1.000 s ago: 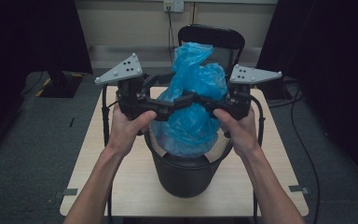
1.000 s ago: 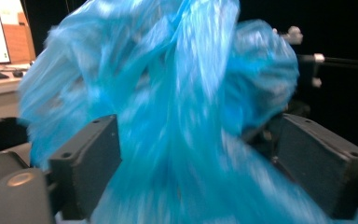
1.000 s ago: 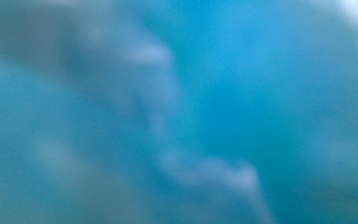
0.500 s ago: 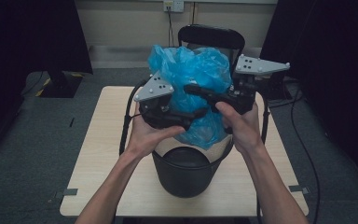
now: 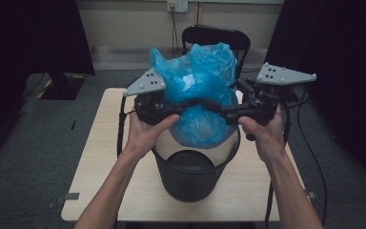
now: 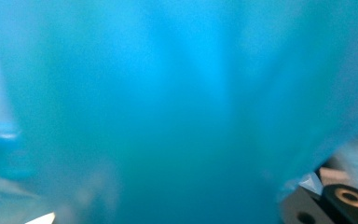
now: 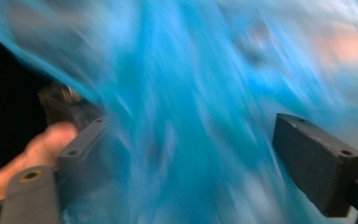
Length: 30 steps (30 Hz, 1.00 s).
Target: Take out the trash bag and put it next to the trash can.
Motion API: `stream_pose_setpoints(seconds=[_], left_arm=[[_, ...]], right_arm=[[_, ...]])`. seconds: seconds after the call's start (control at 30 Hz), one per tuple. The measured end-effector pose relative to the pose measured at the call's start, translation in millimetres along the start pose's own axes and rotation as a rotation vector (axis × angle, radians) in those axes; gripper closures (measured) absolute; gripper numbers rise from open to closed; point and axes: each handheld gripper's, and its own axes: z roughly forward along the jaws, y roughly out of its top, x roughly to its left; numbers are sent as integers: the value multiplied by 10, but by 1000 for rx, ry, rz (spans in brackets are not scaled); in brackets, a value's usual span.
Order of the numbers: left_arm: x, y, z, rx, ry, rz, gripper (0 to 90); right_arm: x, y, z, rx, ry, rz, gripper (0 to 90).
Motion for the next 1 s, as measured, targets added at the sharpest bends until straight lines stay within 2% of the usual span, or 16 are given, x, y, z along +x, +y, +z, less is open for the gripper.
stream_pose_setpoints(seconds=[0.1,0.2,0.27,0.33,0.4,0.47,0.57,0.63,0.67,0.77,0.93,1.0], left_arm=[[-1,53,-34,-15,-6,0,807],[-38,118,-21,-15,-17,8,807],[-47,146,-10,-25,-20,4,806],[-34,163,15,-49,-50,-30,806],[-23,170,21,-63,-54,-41,812],[11,162,25,-60,-60,-47,812],[54,136,39,-46,-91,-72,808],[72,122,51,-47,-101,-82,810],[83,115,66,-50,-124,-98,810],[128,99,82,-39,-136,-108,810],[206,63,96,-61,-147,-135,783],[210,42,104,-62,-149,-139,758]], right_arm=[[-48,-55,26,21,8,9,154],[-46,-84,129,20,69,8,126],[-28,-76,187,20,87,2,89],[-29,-67,267,36,92,9,76],[-40,-54,343,37,96,15,2],[-59,-54,370,37,103,20,0],[-66,-90,412,73,98,-1,15],[-115,-115,439,72,104,23,47],[-132,-117,451,66,105,31,72],[-184,-122,494,78,119,-6,184],[-203,-140,505,67,148,-17,461],[-200,-153,497,76,142,-29,522]])
